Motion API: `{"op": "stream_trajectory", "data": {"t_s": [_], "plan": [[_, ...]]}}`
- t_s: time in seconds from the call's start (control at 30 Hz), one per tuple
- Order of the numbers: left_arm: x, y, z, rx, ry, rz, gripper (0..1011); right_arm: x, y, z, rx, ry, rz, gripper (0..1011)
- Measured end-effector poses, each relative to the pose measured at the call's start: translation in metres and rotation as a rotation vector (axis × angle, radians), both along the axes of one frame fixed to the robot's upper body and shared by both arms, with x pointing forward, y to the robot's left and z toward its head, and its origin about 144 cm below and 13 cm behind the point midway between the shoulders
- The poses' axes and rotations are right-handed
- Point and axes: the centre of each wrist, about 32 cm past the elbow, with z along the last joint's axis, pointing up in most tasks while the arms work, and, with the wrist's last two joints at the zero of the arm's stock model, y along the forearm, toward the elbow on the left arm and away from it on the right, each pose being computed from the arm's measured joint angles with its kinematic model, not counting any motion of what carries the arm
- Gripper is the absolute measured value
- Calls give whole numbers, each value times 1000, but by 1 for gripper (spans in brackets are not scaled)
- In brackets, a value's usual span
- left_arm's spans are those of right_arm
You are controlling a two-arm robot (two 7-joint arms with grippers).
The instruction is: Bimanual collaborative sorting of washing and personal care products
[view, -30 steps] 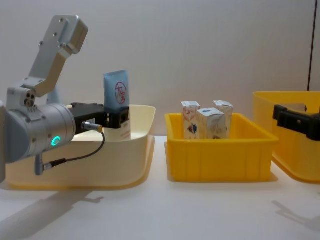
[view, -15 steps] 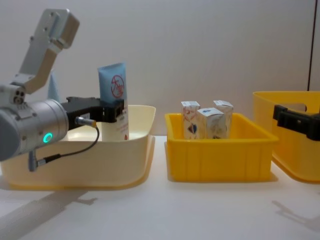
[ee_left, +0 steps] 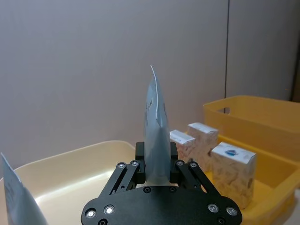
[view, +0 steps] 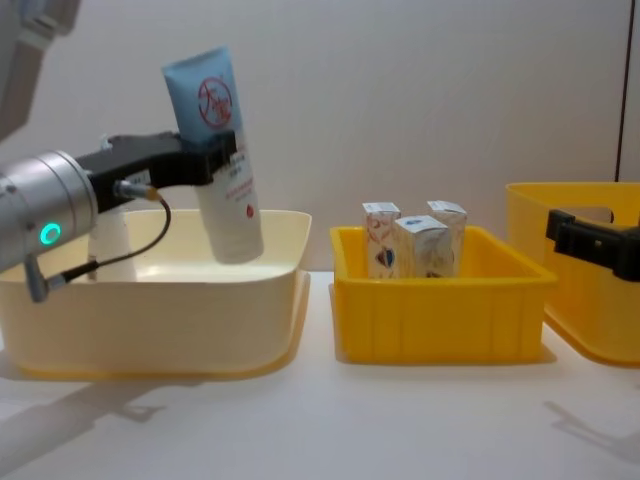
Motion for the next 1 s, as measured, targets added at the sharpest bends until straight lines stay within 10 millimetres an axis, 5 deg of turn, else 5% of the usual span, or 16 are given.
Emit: {"op": "stream_trajectory", "data": {"t_s": [1.0], "plan": [[4,2,14,-167,-32,-416,266,0,0,0,0,0,0,1004]]}}
